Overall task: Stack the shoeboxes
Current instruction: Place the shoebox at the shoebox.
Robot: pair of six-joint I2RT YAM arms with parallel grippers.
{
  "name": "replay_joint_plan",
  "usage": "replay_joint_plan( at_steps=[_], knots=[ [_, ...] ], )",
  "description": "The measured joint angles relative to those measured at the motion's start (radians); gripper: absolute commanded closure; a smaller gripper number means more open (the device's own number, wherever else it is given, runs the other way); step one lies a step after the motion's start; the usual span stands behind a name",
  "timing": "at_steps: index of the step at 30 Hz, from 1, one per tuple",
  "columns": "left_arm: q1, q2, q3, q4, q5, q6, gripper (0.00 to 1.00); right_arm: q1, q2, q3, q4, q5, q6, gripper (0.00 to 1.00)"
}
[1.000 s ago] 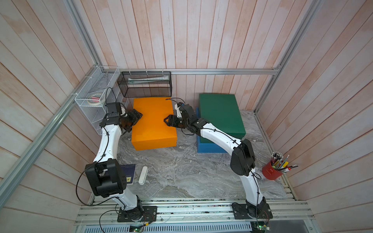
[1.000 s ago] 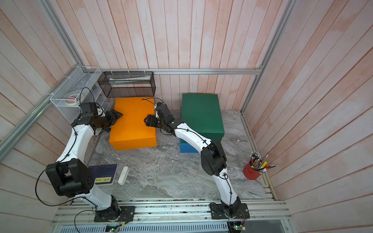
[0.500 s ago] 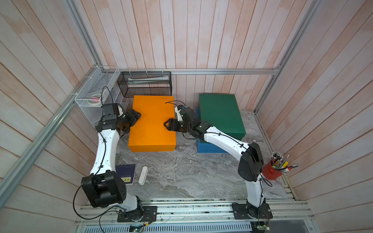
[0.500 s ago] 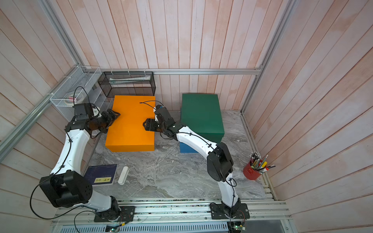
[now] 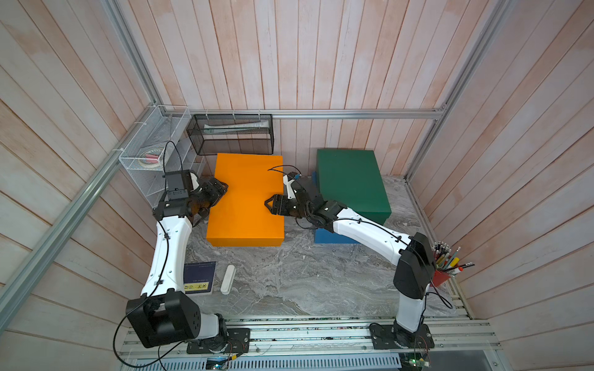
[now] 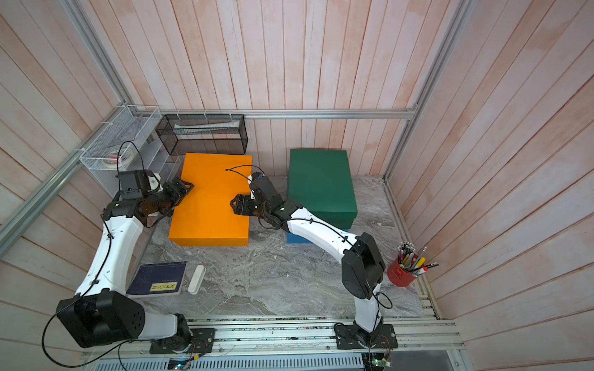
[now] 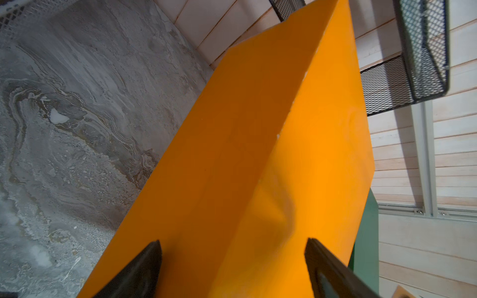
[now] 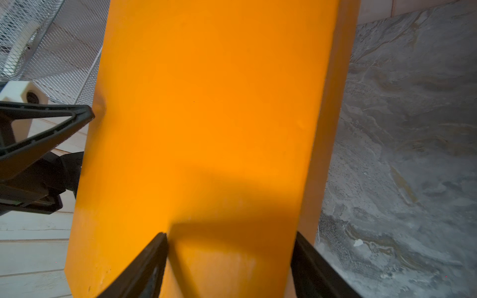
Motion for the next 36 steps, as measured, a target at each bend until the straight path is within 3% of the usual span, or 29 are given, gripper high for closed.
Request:
replay_joint_plan(
  at_steps=[10,19,29,36],
  knots=[
    [-0.084,-0.026,0.035,-0.021,-0.025,-0.04,0.1,0.002,-0.113,-0.032,0.001,0.101,-0.011,0.26],
    [-0.202,0.021,0.23,-0.064,-0.114,-0.05,0.11,0.002,-0.22,-0.047,-0.005,0.193,-0.046,0.26],
    [-0.35,0.198,0.494,-0.112,-0.196,-0.047,0.11,-0.005,-0.349,-0.1,-0.05,0.332,-0.082,0.26],
    [-0.43,0.358,0.701,-0.153,-0.224,-0.045,0.11,-0.058,-0.433,-0.155,-0.062,0.343,-0.083,0.25]
  ],
)
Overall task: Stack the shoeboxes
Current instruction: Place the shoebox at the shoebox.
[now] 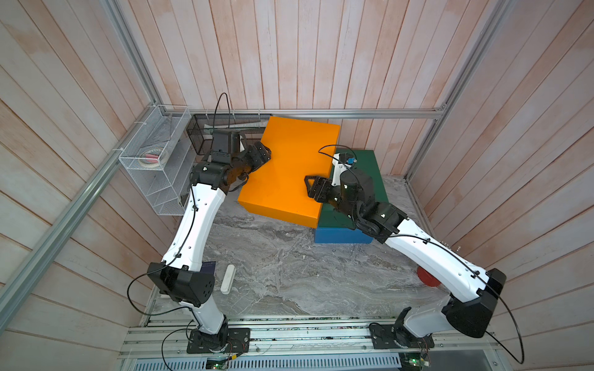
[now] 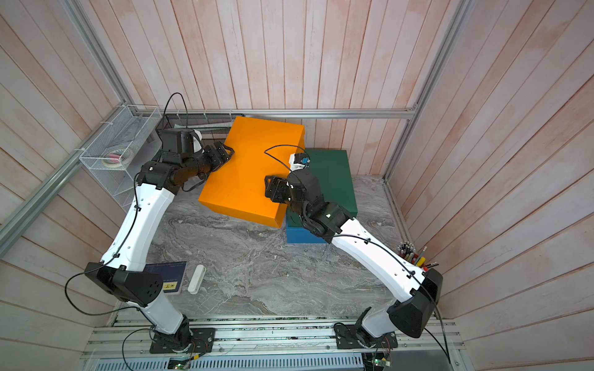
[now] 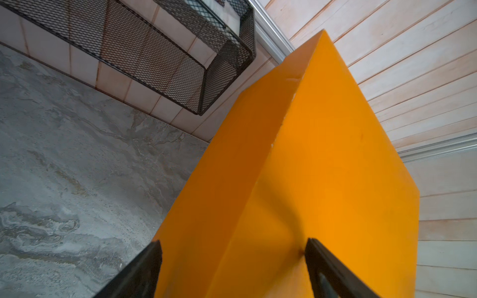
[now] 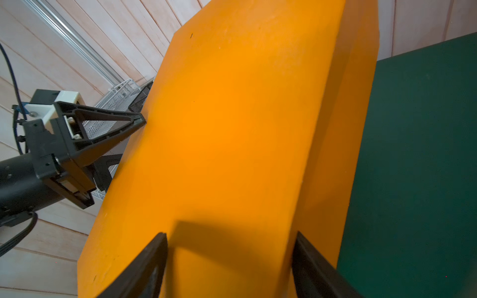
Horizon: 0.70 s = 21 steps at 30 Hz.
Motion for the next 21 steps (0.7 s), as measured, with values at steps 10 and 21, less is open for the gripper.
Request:
replay_joint_plan(
  at_steps=[10,21],
  knots=[
    [-0.1,0.28,0.397,-0.063,0.025,-0.024,0.11,-0.145,-0.086,-0.007,0.001,-0.052,-0.015,0.25],
    [-0.199,0.44,0.424,0.031,0.099,-0.089,0.09,-0.324,-0.148,-0.079,0.042,-0.137,-0.018,0.25]
  ],
)
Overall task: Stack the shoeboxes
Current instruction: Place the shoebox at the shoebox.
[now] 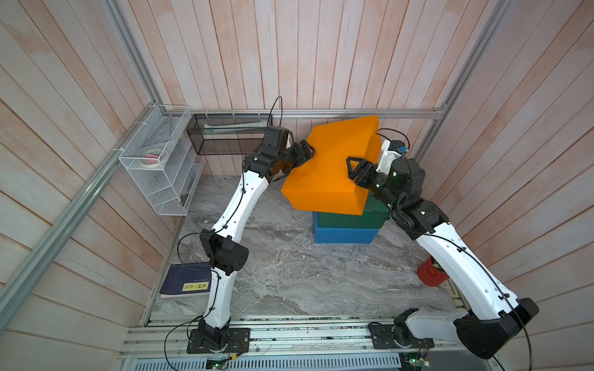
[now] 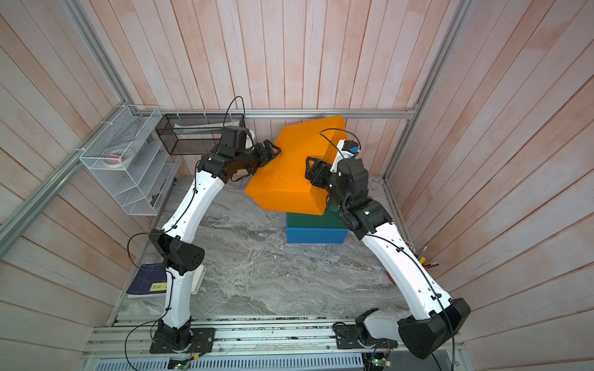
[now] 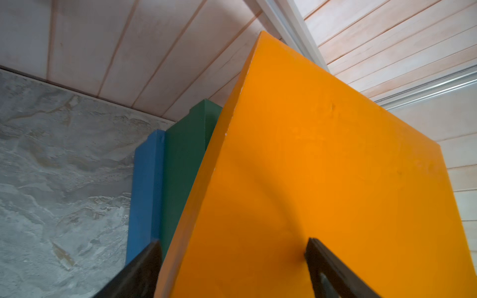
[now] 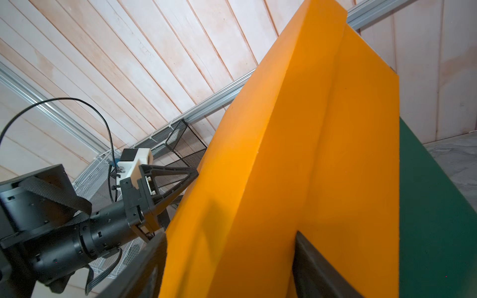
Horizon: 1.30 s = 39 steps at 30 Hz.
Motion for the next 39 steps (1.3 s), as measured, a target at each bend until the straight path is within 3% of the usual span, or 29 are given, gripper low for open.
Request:
replay_joint_plan(
  at_steps=[30,39],
  knots=[
    [-0.069,0.029,-0.002,0.248,0.005,-0.066,0.01,-0.29,-0.049,-0.203,0.05,-0.283,0.065,0.25],
    [-0.085,0.029,-0.019,0.285,0.001,-0.073,0.0,-0.332,-0.05,-0.207,0.042,-0.319,0.062,0.18]
  ],
)
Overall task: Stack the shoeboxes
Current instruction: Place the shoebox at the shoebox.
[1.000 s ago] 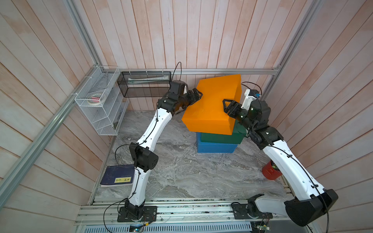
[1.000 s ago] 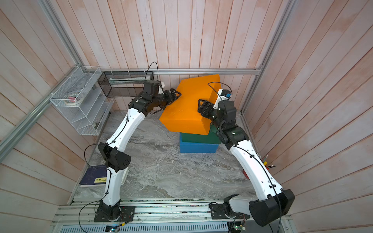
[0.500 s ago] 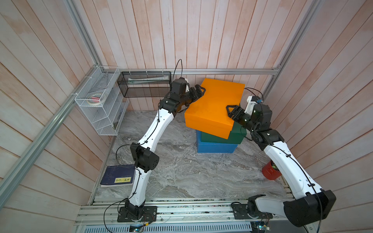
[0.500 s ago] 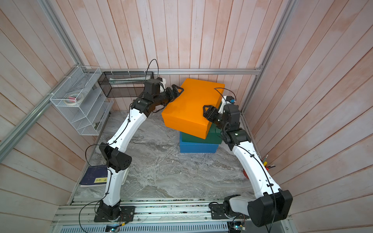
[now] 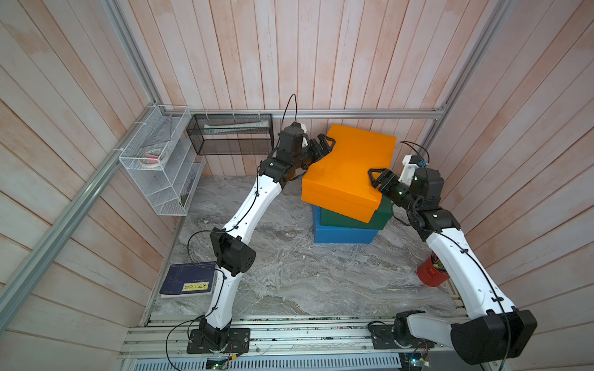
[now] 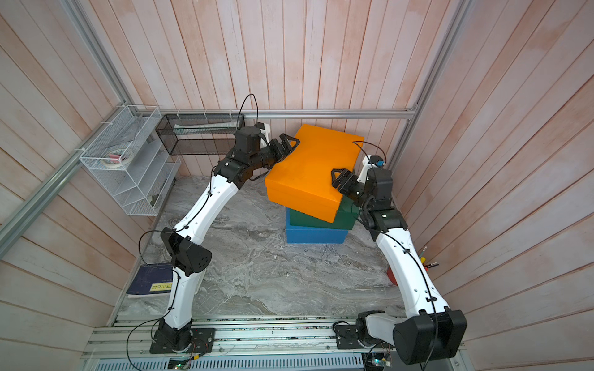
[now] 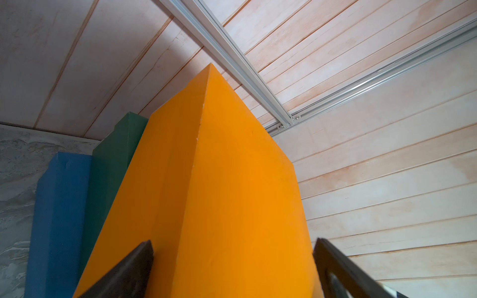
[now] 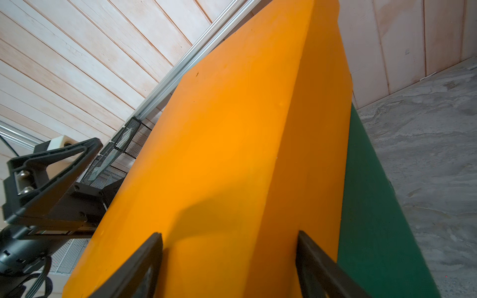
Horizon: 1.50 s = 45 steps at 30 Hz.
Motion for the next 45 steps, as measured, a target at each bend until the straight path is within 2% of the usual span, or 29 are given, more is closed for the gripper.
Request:
replay_joint_plan(
  at_steps=[16,31,45],
  knots=[
    [-0.018,-0.063,-0.049,-0.008,-0.006,0.009,0.0,-0.002,-0.039,0.018,-0.061,0.053,-0.043,0.11],
    [-0.018,-0.088,-0.084,-0.008,0.016,0.009,0.0,-0.028,-0.021,0.018,-0.06,0.049,-0.043,0.11],
    [0.04,-0.088,-0.084,0.023,0.07,0.008,0.0,-0.08,-0.015,0.015,-0.045,0.006,-0.043,0.11]
  ],
)
